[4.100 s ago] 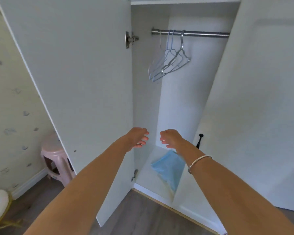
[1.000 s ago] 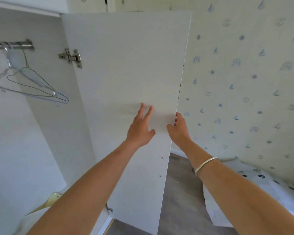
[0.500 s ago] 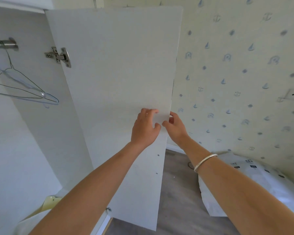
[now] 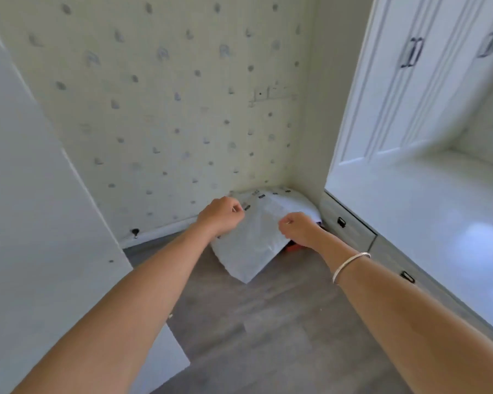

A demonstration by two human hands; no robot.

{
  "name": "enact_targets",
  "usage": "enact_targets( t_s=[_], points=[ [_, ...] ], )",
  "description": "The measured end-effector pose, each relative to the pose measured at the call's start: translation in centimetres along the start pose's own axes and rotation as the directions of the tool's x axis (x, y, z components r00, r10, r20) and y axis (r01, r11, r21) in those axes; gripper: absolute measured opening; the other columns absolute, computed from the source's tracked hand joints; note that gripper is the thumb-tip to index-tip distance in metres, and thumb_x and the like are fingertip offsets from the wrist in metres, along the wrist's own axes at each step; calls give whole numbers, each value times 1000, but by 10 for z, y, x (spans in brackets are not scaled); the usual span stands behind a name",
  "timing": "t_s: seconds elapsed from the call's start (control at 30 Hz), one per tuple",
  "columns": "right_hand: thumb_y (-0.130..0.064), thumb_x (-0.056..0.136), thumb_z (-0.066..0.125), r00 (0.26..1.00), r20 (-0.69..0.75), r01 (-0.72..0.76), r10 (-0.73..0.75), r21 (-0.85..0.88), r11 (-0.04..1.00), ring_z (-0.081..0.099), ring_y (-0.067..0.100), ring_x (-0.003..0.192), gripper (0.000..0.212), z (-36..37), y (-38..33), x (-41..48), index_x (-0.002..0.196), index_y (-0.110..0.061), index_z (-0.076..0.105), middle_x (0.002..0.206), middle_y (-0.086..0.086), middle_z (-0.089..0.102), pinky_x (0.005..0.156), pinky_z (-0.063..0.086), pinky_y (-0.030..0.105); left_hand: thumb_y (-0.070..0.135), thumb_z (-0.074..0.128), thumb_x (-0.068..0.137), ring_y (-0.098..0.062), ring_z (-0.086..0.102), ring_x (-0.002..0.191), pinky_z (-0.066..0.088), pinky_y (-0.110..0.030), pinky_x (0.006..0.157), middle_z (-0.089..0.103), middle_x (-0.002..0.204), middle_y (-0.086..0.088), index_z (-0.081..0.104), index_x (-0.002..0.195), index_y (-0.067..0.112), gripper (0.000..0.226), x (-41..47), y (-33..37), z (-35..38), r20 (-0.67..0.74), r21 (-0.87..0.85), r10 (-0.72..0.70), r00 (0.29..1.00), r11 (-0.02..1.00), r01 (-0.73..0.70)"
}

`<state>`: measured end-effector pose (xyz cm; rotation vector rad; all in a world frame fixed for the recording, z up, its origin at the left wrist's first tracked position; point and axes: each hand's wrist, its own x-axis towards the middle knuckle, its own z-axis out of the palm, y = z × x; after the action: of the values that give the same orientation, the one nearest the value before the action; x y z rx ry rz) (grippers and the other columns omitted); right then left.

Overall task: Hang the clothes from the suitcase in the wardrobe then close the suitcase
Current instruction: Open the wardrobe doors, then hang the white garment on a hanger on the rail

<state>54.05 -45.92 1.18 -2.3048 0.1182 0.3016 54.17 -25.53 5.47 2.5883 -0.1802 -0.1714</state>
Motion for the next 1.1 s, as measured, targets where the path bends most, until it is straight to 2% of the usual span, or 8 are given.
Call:
enact_targets(
  t_s=[0.07, 0.17, 0.3, 0.47, 0.6, 0.87, 1.0, 1.1],
  points=[
    [-14, 92, 47, 986, -89, -145, 145, 3, 989, 54, 19, 75, 13, -28, 54, -27, 87, -16, 59, 83, 5, 59, 70, 46, 26, 30, 46, 92, -21, 62, 78, 46, -30, 66, 65, 91, -1, 64, 96, 18, 22, 14, 36, 37, 118, 54, 101, 988, 993, -108],
    [-16, 94, 44, 922, -215, -316, 323, 63, 946, 51, 20, 85, 12, -54, 127, -69, 92, -20, 56, 93, 7, 58, 82, 46, 32, 28, 47, 93, -23, 61, 88, 47, -33, 75, 66, 95, -3, 65, 99, 15, 23, 20, 85, 89, 251, 48, 222, 942, 969, -241],
    [-17, 93, 47, 763, -312, -513, 566, 240, 824, 55, 23, 88, 24, -73, 226, -148, 103, -9, 66, 100, 14, 63, 90, 49, 39, 27, 48, 88, -24, 63, 93, 51, -33, 83, 68, 92, -1, 68, 93, 16, 24, 4, 160, 166, 423, 26, 370, 827, 907, -420],
    [-19, 90, 49, 570, -327, -611, 753, 443, 656, 67, 35, 91, 33, -96, 315, -233, 100, 5, 70, 97, 21, 72, 83, 54, 40, 29, 48, 90, -21, 60, 103, 47, -30, 86, 68, 107, -1, 69, 104, 17, 28, -28, 246, 250, 569, -23, 491, 660, 812, -584],
    [-14, 90, 47, 440, -341, -631, 831, 540, 556, 55, 21, 77, 33, -119, 376, -297, 108, 5, 67, 93, 21, 71, 72, 48, 33, 28, 47, 92, -25, 61, 106, 48, -37, 94, 70, 108, -6, 67, 111, 12, 31, -54, 317, 323, 670, -68, 520, 530, 754, -654],
    [-16, 93, 45, 347, -214, -643, 913, 655, 397, 64, 36, 105, 36, -149, 493, -368, 115, 7, 63, 110, 23, 67, 87, 53, 42, 30, 46, 90, -24, 63, 99, 51, -41, 91, 69, 107, -4, 65, 107, 19, 27, -96, 417, 458, 784, -131, 484, 388, 740, -659],
    [-18, 89, 44, 344, -156, -654, 926, 668, 355, 57, 22, 79, 39, -138, 540, -375, 114, 6, 63, 90, 19, 67, 76, 51, 36, 33, 45, 90, -21, 61, 103, 51, -41, 90, 68, 110, 1, 65, 112, 22, 31, -107, 427, 519, 830, -108, 436, 348, 738, -666],
    [-14, 88, 45, 349, -122, -665, 929, 666, 338, 62, 38, 98, 39, -124, 572, -371, 115, 8, 61, 114, 27, 63, 93, 48, 44, 32, 44, 90, -21, 59, 105, 51, -40, 89, 67, 113, 2, 66, 109, 23, 30, -106, 422, 565, 864, -76, 386, 323, 734, -675]
  ],
)
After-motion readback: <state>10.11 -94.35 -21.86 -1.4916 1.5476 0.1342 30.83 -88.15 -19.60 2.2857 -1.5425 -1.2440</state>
